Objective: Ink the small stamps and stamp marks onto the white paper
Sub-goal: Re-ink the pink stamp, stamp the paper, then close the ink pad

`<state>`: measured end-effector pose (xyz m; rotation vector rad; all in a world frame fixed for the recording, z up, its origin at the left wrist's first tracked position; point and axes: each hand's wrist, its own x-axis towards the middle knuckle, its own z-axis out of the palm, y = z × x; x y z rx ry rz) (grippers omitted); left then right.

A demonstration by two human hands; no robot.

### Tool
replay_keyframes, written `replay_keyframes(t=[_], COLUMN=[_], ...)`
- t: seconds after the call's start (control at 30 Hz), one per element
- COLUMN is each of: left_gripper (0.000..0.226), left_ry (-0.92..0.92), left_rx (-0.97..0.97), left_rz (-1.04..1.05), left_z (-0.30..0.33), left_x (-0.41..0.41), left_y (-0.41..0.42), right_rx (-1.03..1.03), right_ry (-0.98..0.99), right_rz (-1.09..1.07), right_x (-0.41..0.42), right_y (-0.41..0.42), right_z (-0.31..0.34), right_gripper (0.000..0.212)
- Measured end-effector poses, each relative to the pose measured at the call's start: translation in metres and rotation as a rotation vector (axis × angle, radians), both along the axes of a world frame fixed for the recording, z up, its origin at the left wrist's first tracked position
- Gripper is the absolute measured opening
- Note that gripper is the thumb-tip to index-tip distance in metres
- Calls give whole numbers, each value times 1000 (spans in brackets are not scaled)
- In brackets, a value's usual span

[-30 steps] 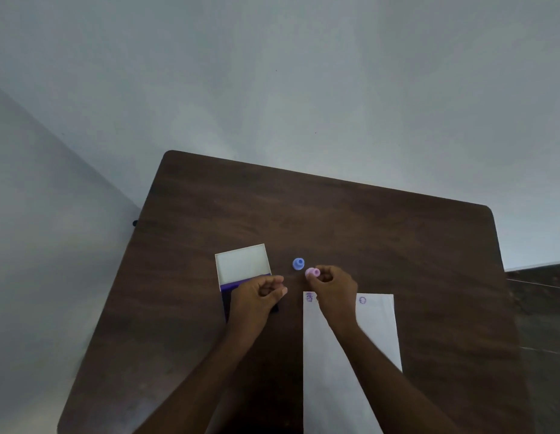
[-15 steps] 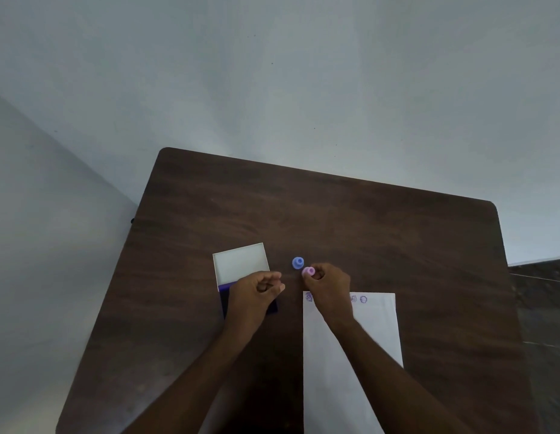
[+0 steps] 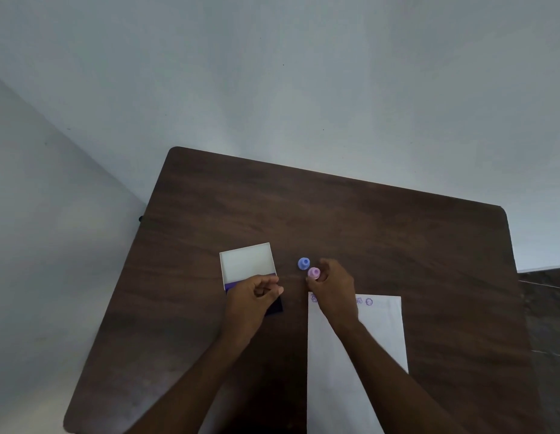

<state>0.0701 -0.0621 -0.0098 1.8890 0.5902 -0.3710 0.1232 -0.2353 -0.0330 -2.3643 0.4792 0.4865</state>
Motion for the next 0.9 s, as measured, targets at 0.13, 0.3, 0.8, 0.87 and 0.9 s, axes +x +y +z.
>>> replay_keyframes(t=[0.13, 0.3, 0.8, 0.87, 0.9], left_gripper=[26, 17, 40, 39, 39], left_ry=[8, -74, 30, 53, 65], left_rx=[-26, 79, -107, -156, -170], left_rz=[60, 258, 507, 497, 494], left_z=[-1, 1, -9, -10, -10], left_x=[-6, -16, 6, 7, 7], left_y=[17, 42, 67, 68, 68], right_rx=[13, 81, 173, 179, 185], right_ry=[-70, -199, 19, 27, 37], right_rz=[-4, 89, 290, 264, 252], right_x=[2, 5, 23, 23, 24], right_y=[1, 23, 83, 82, 82], right_z=[15, 34, 16, 15, 16], right_gripper=[43, 41, 26, 27, 27])
